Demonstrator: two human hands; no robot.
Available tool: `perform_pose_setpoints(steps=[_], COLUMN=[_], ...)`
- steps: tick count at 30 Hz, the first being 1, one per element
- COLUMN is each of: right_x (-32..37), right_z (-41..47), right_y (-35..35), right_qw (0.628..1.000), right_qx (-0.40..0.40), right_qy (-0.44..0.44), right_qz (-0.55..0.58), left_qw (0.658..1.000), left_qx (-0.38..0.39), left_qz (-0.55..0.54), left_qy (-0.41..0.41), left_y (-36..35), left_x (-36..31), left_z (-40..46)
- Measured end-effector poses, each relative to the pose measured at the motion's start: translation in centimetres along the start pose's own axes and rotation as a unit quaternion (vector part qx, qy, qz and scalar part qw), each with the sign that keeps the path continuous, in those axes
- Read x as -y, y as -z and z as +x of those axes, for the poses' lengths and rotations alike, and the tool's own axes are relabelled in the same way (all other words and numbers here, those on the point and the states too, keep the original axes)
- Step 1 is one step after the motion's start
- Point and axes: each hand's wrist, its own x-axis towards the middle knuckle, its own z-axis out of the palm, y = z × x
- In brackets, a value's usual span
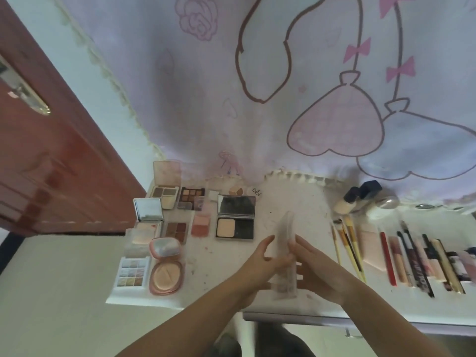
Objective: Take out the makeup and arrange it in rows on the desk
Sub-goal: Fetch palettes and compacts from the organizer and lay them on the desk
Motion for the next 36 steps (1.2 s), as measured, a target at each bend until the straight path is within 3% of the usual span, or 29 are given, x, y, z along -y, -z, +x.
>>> perform_pose_setpoints(steps=[10, 14, 17, 20, 26, 31, 36], right_x=[-3.4, -3.6, -4.9, -6.6, -9.2, -9.3, -8.9], right_z=[0.9, -0.1, 0.3, 0.8, 1.9, 2.4, 3.4], right_y=[-6.5, -6.7, -4.4, -2.5, -1.8, -2.7, -3.6], right_qw=[0.997, 0.971, 0.978, 0.978, 0.977, 0.969, 0.930], right_qx=[0.039, 0.139, 0.068, -0.022, -0.153, -0.230, -0.336], right_qy=[0.016, -0.023, -0.016, 0.035, 0.076, 0.091, 0.098], right_qz=[0.064, 0.193, 0.197, 0.206, 0.125, 0.028, -0.110], left_qw=[0.999, 0.985, 0.955, 0.950, 0.962, 0.969, 0.968], left_qx=[-0.001, 0.065, 0.031, -0.071, -0.225, -0.231, -0.243], left_qz=[-0.048, -0.161, -0.294, -0.305, -0.149, -0.056, 0.059], left_qy=[0.000, -0.006, 0.024, 0.024, 0.037, 0.064, 0.023], left_y=[6.8, 9.3, 11.3, 12.8, 12.8, 12.3, 11.9], left_x=[4.1, 5.2, 5.8, 7.1, 9.1, 10.1, 10.2], left_z=[-5.1, -6.6, -7.0, -6.6, -5.9, -5.9, -6.6])
